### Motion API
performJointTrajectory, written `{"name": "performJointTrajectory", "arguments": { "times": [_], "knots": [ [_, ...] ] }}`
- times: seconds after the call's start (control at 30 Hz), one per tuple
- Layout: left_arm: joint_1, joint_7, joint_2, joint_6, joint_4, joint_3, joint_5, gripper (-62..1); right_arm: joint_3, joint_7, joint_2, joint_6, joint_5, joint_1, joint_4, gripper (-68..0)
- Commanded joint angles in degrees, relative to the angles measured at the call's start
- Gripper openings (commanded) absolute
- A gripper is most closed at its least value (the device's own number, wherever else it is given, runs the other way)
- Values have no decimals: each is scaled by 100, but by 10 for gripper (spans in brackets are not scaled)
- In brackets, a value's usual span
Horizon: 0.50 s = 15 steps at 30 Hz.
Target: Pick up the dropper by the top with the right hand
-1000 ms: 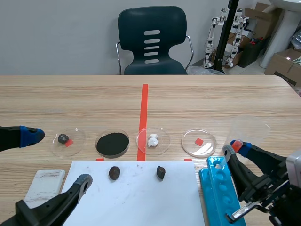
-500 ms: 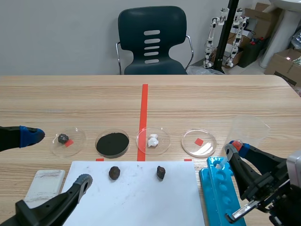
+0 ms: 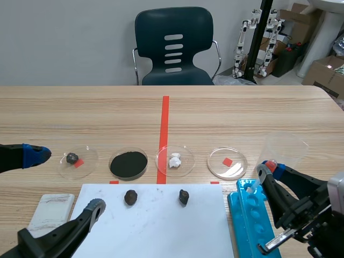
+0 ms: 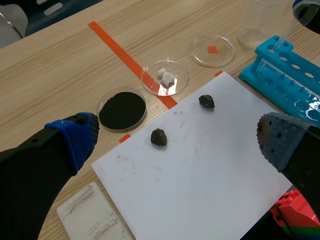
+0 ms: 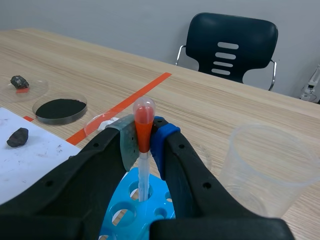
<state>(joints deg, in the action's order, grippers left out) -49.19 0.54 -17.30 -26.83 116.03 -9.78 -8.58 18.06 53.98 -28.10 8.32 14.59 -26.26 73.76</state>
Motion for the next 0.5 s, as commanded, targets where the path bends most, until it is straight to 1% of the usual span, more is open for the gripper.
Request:
{"name": "performJointTrajectory", "arguments": {
  "times": [0.0,0.1,0.27,0.33,0.47],
  "knots": [
    [-17,94,13,9,101,33,-57,14,-55,103,-33,0,42,39,33,-629],
    [-17,94,13,9,101,33,-57,14,-96,103,-50,0,44,39,37,-629],
    [-17,94,13,9,101,33,-57,14,-96,17,-284,4,157,22,254,-629],
    [-17,94,13,9,101,33,-57,14,-96,-149,-404,4,282,15,417,-629],
    [-17,94,13,9,101,33,-57,14,-98,-634,-675,2,533,-70,874,-629]
  ]
}}
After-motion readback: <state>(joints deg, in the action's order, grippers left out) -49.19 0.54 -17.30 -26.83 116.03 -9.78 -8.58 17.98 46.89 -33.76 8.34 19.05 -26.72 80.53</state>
